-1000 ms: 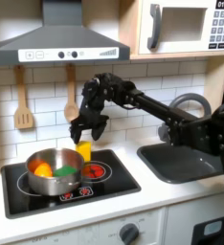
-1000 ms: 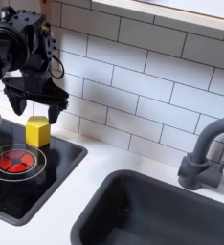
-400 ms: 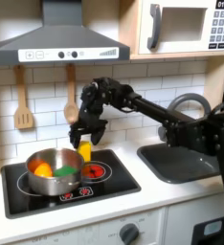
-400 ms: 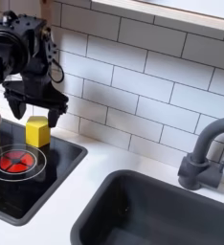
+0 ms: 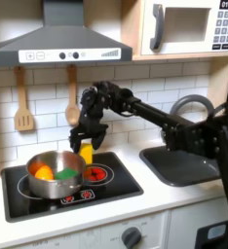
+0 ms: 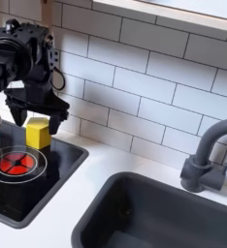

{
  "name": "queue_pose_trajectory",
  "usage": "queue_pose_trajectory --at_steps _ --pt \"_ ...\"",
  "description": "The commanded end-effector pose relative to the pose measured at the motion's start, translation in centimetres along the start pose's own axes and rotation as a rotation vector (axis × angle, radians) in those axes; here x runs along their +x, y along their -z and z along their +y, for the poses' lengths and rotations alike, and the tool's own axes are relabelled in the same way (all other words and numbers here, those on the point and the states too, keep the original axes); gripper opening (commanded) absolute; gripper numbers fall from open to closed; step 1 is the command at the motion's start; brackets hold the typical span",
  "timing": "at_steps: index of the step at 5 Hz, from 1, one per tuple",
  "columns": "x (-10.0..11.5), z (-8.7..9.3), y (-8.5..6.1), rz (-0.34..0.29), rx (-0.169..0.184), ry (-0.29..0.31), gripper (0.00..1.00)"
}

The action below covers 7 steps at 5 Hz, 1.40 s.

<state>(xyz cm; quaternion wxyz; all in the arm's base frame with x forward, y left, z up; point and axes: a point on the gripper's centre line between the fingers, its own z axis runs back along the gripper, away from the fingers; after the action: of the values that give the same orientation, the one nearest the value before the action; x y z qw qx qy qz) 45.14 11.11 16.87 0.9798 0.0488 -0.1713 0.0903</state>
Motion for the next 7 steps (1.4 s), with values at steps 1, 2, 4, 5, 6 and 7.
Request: queue_pose_trajectory --at_steps 1,2,4,5,6,7 --pt "-0.1 0.3 0.2 0.015 0.001 0.006 1.0" --pt "-0.6 0.2 0.1 0.026 -0.002 0.013 0.0" --pt "-0.4 -0.2 0.1 0.012 -0.008 0.024 0.0" --pt "-0.2 0.1 -0.1 0.002 -0.008 0.019 0.0" --pt "-0.1 -0.1 -0.5 -0.001 -0.015 0.023 0.0" --pt "-0.4 -0.3 -0.8 0.008 -0.031 0.019 0.0"
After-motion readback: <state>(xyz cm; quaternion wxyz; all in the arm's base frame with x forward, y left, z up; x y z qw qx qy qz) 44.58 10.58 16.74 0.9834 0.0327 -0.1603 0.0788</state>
